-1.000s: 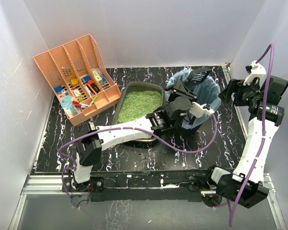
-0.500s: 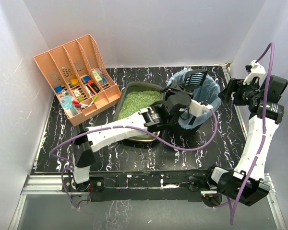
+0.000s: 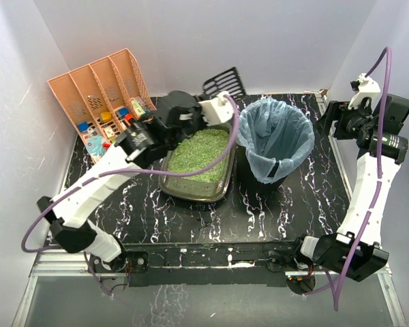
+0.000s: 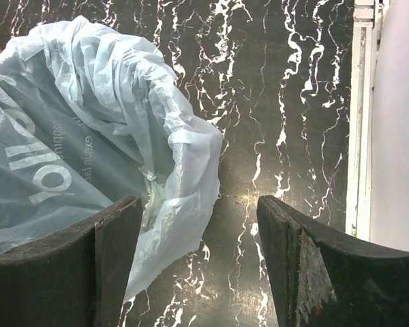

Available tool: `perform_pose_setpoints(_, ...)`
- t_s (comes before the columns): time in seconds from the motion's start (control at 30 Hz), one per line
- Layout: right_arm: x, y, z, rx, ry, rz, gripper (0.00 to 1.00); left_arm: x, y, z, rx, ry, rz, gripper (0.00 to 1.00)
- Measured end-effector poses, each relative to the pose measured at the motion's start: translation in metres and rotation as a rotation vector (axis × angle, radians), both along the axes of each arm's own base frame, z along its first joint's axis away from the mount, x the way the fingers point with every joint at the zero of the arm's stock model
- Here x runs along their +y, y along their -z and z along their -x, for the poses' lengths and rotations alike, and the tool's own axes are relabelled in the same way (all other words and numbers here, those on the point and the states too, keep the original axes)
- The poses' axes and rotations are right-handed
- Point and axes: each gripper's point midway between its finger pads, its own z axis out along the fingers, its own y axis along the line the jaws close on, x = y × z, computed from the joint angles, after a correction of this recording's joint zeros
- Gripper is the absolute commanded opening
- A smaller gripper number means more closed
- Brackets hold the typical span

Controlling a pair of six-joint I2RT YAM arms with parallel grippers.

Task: Clean the litter box

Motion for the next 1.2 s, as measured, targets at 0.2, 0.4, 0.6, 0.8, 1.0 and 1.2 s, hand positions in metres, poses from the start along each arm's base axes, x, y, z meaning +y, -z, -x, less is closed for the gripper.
perform_pose_setpoints(0.2,0.004,0.005,-0.01,0.021,-0.023,-0.012,0.73,0.067,0.038,0.004,0.202,-0.119,0.161,0.0)
perform_pose_setpoints(0.4,0.003,0.007,-0.011,0.028,-0.025,-0.014,0.73,0.105,0.108,0.017,0.453,-0.273,0.263,0.0)
perform_pose_setpoints(0.6,0.004,0.01,-0.011,0.032,-0.025,-0.016,0.73,0.112,0.17,0.028,0.706,-0.373,0.373,0.0)
perform_pose_setpoints(0.8,0.005,0.008,-0.008,0.026,-0.025,-0.013,0.73,0.102,0.205,0.04,0.898,-0.438,0.476,0.0)
perform_pose_setpoints(1.0,0.006,0.011,-0.005,0.029,-0.025,-0.014,0.74,0.085,0.228,0.038,1.022,-0.533,0.562,0.0)
perform_pose_setpoints(1.2,0.006,0.013,-0.002,0.034,-0.016,-0.01,0.74,0.074,0.251,0.037,1.137,-0.692,0.654,0.0)
